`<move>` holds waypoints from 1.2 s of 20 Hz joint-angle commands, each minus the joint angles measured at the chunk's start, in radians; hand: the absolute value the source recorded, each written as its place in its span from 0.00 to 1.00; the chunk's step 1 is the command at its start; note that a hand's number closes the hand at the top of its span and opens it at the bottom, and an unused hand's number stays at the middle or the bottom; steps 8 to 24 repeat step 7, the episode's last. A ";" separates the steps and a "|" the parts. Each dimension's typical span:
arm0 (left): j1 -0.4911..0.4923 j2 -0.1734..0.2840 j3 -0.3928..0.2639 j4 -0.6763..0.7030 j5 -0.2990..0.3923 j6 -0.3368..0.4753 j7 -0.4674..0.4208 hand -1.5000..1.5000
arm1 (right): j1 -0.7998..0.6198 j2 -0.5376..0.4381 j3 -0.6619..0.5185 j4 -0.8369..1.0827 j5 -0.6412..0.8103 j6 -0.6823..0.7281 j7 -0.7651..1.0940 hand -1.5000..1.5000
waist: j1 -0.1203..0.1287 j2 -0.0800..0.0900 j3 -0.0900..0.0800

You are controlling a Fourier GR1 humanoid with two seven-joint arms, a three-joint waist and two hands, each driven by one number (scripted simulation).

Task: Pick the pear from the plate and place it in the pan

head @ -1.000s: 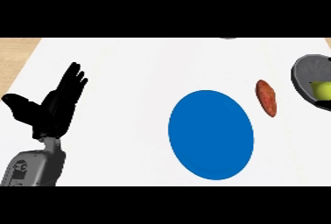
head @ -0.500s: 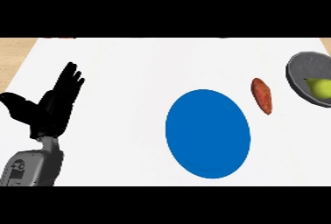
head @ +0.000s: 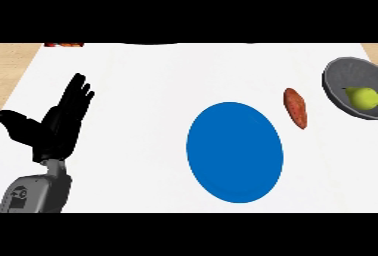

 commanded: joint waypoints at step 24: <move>-0.007 0.002 0.003 -0.010 0.004 0.000 0.017 0.50 | 0.109 -0.031 -0.010 -0.061 -0.027 0.173 -0.118 0.00 | -0.001 -0.001 0.002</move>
